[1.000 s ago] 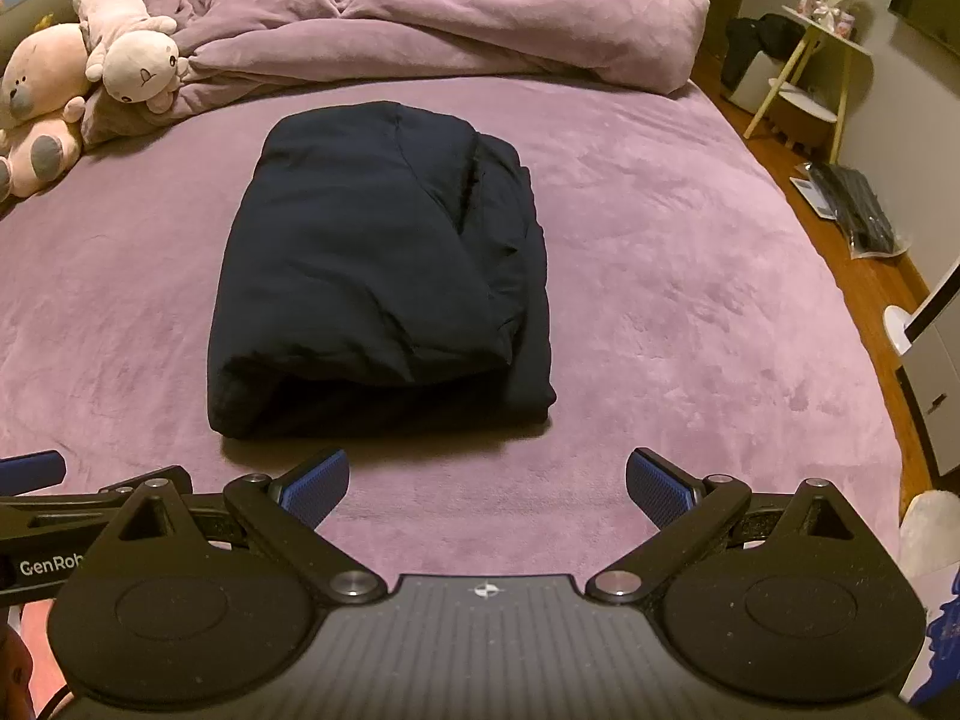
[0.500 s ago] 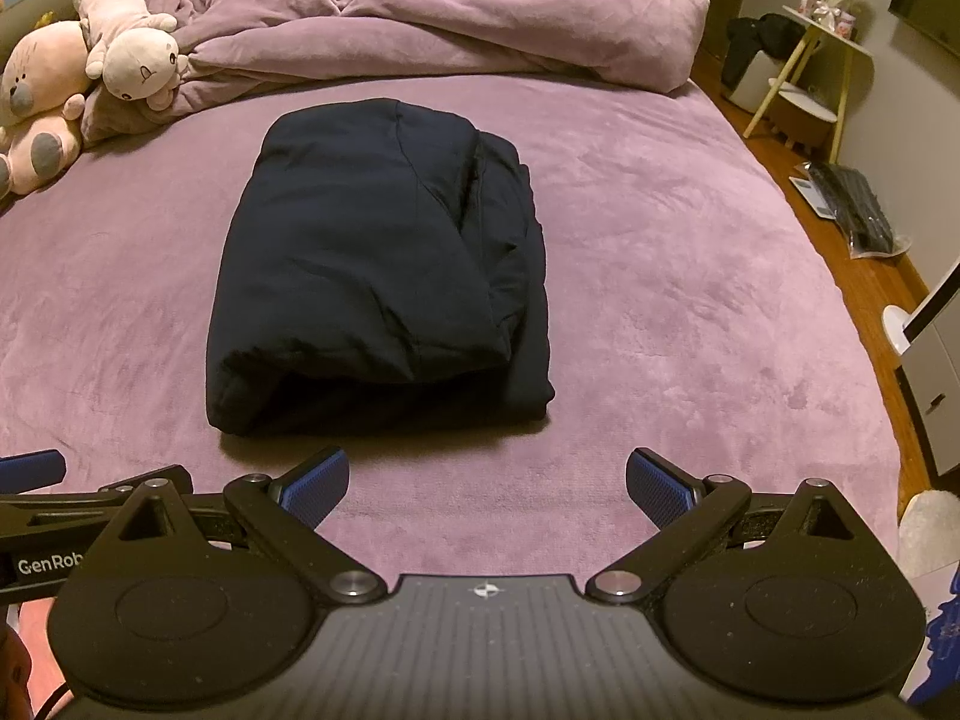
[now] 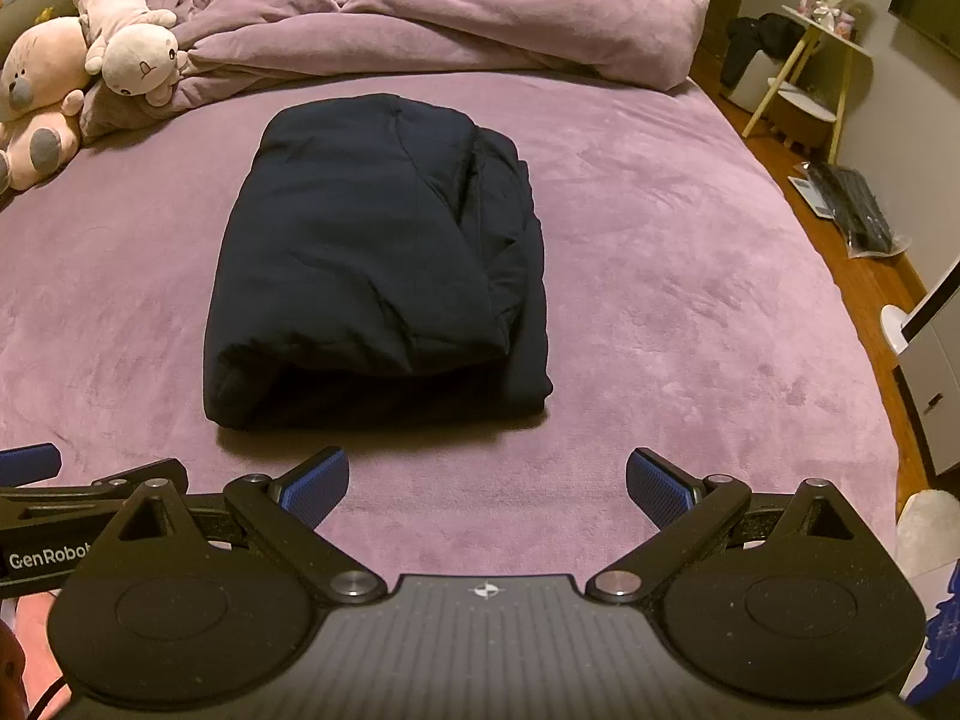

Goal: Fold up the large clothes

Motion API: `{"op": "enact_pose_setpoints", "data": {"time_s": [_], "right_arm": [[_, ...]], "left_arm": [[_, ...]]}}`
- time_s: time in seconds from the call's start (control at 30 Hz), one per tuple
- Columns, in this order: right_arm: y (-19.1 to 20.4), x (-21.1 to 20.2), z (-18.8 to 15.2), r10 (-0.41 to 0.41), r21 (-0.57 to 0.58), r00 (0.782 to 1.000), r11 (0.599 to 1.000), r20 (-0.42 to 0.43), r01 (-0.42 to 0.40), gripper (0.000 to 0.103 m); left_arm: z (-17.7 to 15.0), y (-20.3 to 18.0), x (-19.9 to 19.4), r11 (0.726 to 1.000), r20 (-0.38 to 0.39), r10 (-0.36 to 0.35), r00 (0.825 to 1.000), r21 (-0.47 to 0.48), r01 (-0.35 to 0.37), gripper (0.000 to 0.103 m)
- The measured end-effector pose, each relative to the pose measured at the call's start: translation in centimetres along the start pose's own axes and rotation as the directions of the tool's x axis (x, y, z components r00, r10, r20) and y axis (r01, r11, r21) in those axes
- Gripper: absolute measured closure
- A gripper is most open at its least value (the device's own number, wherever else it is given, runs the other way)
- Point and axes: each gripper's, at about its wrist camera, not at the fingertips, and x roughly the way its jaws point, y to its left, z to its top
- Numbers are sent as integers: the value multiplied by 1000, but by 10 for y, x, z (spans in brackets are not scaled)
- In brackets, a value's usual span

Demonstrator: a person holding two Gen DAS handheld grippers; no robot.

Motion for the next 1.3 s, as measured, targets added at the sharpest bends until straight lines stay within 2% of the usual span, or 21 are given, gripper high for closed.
{"op": "enact_pose_setpoints", "data": {"time_s": [1.3], "right_arm": [[-5,-1,-7,-15,20,1000,1000,3,14,4]], "left_arm": [[-2,-4,0,1000,-9,-19,1000,23,19,1]]}}
